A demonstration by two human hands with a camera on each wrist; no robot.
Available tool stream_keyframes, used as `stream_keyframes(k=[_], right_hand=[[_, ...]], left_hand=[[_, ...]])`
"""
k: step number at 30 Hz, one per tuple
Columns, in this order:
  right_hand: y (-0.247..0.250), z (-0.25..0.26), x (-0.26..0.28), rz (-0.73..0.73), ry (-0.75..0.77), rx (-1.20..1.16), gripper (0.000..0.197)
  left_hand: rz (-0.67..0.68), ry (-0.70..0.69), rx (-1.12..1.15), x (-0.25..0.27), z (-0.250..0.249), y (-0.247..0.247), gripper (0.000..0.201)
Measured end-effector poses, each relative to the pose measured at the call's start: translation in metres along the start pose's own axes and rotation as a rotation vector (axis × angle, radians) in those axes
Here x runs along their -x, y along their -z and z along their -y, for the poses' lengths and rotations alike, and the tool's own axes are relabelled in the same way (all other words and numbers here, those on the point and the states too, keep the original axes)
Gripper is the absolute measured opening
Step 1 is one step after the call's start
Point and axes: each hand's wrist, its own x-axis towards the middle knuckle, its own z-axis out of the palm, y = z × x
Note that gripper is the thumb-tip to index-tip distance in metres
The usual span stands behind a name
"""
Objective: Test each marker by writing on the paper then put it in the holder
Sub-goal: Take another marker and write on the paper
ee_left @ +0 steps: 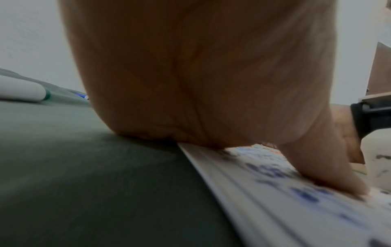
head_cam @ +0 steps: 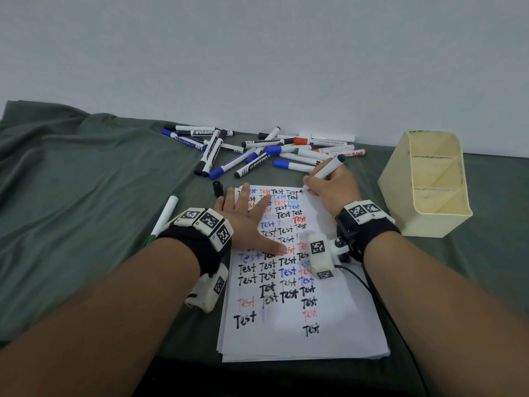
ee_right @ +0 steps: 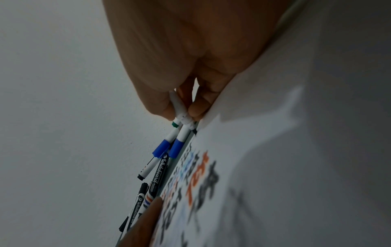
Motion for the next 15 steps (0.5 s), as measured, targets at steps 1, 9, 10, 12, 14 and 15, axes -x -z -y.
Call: stream_keyframes(k=[1, 9, 10, 12, 14, 15], right_hand=[[-0.0002, 0.0009, 0.0003, -0.003, 0.0, 0.013, 0.01], [0.0026, 0.0018, 0.0052, -0.052, -0.048, -0.035, 0.013], [0.0024, 0.0025, 0.0056, -0.036, -0.047, -0.023, 0.013], [0.0016, 0.0032, 0.006, -0.027, -0.047, -0.014, 0.012], [0.0015, 0.0033, 0.0062, -0.05, -0.05, -0.019, 0.01], [0.0018, 0.0033, 0.0063, -0.059, -0.051, -0.027, 0.01]], left_hand=[[-0.003, 0.0, 0.0, -0.0007, 0.0001, -0.0001, 0.134], [0.001, -0.005, 0.007, -0.0005, 0.0017, 0.0, 0.136], [0.001, -0.005, 0.007, -0.0004, 0.0016, 0.0001, 0.136], [0.001, -0.006, 0.009, -0.0004, 0.0013, 0.0, 0.136], [0.0, -0.008, 0.01, -0.0005, 0.0009, -0.0002, 0.135], [0.0, -0.008, 0.009, -0.0003, 0.0009, -0.0002, 0.135]])
